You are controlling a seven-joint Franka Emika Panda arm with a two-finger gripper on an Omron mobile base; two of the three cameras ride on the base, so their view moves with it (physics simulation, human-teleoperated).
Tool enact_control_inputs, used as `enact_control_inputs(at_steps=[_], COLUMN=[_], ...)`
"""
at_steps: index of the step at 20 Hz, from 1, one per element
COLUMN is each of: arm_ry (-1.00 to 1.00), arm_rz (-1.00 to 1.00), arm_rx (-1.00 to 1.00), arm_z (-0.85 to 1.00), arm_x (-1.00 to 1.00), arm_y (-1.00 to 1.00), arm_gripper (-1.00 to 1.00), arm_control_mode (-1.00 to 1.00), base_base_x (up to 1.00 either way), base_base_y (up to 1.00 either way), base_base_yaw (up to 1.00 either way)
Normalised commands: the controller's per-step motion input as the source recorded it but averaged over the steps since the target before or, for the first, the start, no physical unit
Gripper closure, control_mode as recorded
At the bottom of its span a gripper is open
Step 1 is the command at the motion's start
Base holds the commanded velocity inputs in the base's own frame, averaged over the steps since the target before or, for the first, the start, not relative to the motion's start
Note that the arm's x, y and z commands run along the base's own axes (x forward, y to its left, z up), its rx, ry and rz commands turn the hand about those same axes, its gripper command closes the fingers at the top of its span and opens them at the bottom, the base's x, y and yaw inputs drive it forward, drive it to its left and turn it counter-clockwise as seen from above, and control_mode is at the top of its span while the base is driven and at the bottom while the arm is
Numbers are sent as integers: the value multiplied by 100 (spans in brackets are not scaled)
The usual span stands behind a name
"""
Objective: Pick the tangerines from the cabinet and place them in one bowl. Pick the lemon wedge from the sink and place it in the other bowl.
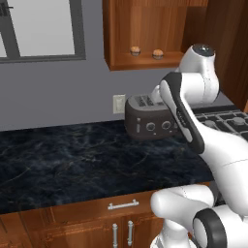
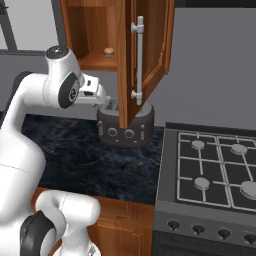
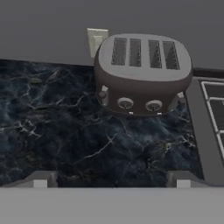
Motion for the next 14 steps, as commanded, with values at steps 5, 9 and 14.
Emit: enact_control_inputs(at_steps=[5,9,14], arm_ry=[-26,-20,-11], arm_rz=[0,0,0], arm_rx=[0,0,0], arm_z=[52,61,55], arm_x=[0,1,22], arm_y=[-13,-10,-8], arm_gripper=[-100,-100,-100], arm_control_mode=[-100,-100,-100], base_base_x=[0,0,0], base_base_y=[0,0,0], base_base_yaw=[0,0,0])
